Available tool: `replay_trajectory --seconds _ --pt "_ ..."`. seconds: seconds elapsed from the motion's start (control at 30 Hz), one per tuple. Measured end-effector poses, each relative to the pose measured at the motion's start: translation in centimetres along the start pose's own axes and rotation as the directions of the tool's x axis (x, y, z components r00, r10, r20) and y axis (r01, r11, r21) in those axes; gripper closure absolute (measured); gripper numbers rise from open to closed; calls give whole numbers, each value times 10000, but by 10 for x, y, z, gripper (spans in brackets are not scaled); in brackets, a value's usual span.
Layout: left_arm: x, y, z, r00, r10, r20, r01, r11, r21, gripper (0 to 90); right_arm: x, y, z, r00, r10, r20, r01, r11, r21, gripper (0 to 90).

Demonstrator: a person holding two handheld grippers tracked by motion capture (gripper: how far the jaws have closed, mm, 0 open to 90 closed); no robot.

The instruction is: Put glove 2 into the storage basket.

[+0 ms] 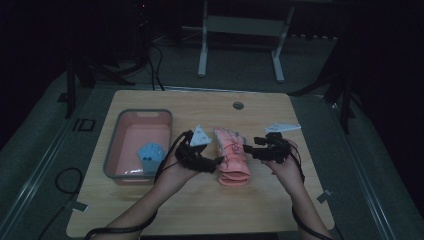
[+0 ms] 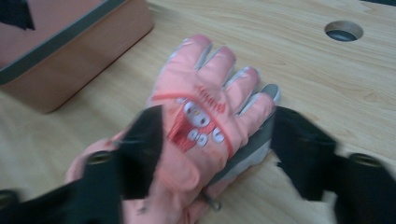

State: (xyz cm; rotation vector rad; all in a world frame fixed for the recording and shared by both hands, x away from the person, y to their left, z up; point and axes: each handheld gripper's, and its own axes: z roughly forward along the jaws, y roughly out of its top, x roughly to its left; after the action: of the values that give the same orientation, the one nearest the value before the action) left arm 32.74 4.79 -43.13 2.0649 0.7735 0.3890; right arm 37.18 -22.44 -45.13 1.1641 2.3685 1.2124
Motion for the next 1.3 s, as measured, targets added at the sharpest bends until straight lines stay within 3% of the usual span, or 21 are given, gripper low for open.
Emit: replay_trajectory --seconds 0.07,0.13,0.3,0.37,0.43,0.5,0.53,0.57,0.6,0.63,0.67,0.73,0.8,0.83,0.93,1.0,1.03,1.13,1.17,1.27,1.3 --pt "6 7 13 9998 -180 66 178 9994 287 372 -1 1 10 9991 193 366 -200 9996 189 509" --pt "11 9 28 9990 -453 -21 454 9975 541 440 -4 0 20 9984 481 289 -492 9980 385 518" --pt "17 1 62 9954 -878 -379 926 9839 1528 366 -9 -9 45 9926 1001 684 -1069 9889 1036 469" --pt "20 -5 75 9924 -1207 -243 1231 9752 1841 351 -12 -14 52 9922 1064 651 -1144 9841 1357 444" --pt "22 -11 86 9861 -1655 -156 1652 9647 2050 322 -17 -19 58 9863 1535 599 -1616 9723 1689 411" --pt "25 -17 97 9734 -2290 -65 2247 9492 2203 271 -24 -23 62 9783 1976 627 -2065 9556 2102 365" --pt "28 -21 102 9636 -2672 86 2584 9392 2263 262 -27 -25 64 9727 2228 647 -2318 9450 2309 353" --pt "30 -24 106 9591 -2827 170 2710 9335 2347 258 -31 -27 68 9674 2481 512 -2530 9358 2454 353" --pt "30 -24 106 9591 -2827 170 2710 9335 2347 250 -31 -27 68 9674 2481 512 -2530 9358 2454 353" --pt "36 -32 115 9438 -3286 355 3096 9167 2527 250 -33 -28 70 9658 2566 377 -2577 9327 2522 355" --pt "38 -35 118 9329 -3555 570 3304 9082 2567 206 -38 -31 75 9575 2884 -91 -2757 9237 2661 434" --pt "42 -40 123 9138 -3935 1005 3573 8965 2619 240 -37 -32 77 9578 2848 -387 -2645 9262 2686 506" --pt "46 -43 128 8794 -4431 1742 3891 8797 2733 328 -34 -31 77 9653 2582 -403 -2386 9338 2665 577" --pt "47 -44 129 8671 -4567 1988 3977 8751 2756 383 -33 -31 77 9684 2472 -342 -2298 9367 2640 602" --pt "49 -45 131 8494 -4733 2334 4099 8703 2731 491 -29 -31 77 9743 2238 -271 -2098 9441 2544 704" --pt "50 -45 131 8466 -4715 2469 4048 8716 2765 575 -27 -32 77 9772 2117 -158 -2020 9500 2383 737" --pt "51 -45 131 8399 -4798 2538 4100 8672 2825 607 -26 -32 77 9770 2127 -122 -2042 9512 2314 745" --pt "53 -43 130 8416 -4715 2634 3976 8709 2887 661 -23 -34 76 9795 2016 0 -1970 9569 2132 765" --pt "52 -42 130 8481 -4575 2674 3839 8783 2850 672 -22 -34 76 9794 2018 35 -1981 9581 2067 771" --pt "52 -39 127 8452 -4612 2701 3896 8776 2793 681 -22 -33 74 9785 2062 12 -2024 9593 1971 781" --pt "52 -37 125 8489 -4537 2711 3820 8812 2784 685 -22 -31 72 9773 2117 35 -2085 9594 1902 782"
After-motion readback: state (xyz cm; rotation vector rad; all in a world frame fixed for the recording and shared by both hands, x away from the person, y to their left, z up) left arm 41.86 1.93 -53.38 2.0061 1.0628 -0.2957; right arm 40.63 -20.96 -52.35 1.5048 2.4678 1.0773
